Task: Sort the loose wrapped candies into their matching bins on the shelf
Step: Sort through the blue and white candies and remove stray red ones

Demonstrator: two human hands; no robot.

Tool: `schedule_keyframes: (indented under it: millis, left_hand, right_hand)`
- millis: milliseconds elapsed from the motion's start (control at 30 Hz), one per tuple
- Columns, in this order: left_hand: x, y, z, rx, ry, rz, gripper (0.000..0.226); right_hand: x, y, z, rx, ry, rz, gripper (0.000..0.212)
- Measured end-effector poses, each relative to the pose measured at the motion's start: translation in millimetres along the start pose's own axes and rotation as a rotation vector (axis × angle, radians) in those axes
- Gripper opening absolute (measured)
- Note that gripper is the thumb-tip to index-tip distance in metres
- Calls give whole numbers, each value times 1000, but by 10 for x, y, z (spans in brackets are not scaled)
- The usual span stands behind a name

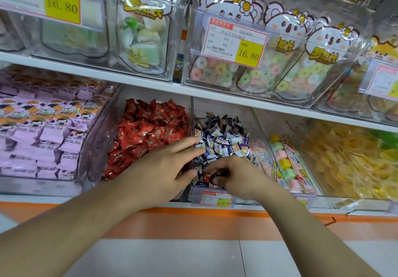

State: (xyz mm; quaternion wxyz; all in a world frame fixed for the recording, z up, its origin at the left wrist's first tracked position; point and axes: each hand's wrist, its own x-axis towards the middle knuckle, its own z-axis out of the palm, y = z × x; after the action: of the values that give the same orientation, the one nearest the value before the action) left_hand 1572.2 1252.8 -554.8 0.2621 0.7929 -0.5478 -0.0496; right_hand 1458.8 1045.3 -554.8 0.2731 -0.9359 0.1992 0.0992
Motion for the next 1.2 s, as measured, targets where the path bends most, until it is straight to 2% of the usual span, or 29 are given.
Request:
schedule_keyframes:
  millis: [167, 267, 400, 533, 667, 733, 800, 900, 967, 1100, 1200]
  left_hand:
    - [-6, 26, -9, -7, 6, 0, 54]
    - [-7, 30, -9, -10, 7, -9, 53]
    - [0, 30, -5, -43, 24, -23, 52]
    - [1, 53, -25, -93, 126, -24, 48]
    - [8, 170, -147, -228, 220, -58, 46]
    - [4, 204, -203, -325, 254, -87, 31]
    - [-10, 164, -240, -294, 325, -138, 21]
    - [-30, 12, -260, -119, 386, -224, 31]
    - [-39, -36, -255, -43, 334, -208, 43]
    - [-32, 82, -158, -30, 146, -40, 49]
    - [-15, 89, 12, 4, 38, 54, 53]
  right_hand:
    - [46, 35, 43, 32, 35, -26, 16]
    - [32, 58, 47, 69, 71, -34, 19]
    - [-13, 72, -33, 158, 256, -10, 26]
    - [-113, -66, -166, 349, 403, -68, 10]
    - [-231, -414, -210, 647, 334, -215, 4]
    - [-257, -550, -213, 704, 297, -259, 3]
    - [-255, -572, -214, 735, 303, -253, 10]
    - [-208, -404, -181, 591, 305, -190, 26]
    - [-157, -262, -99, 401, 226, -158, 36]
    - [-73, -34, 23, 39, 92, -31, 24]
    - [-28, 64, -17, -47, 78, 37, 18]
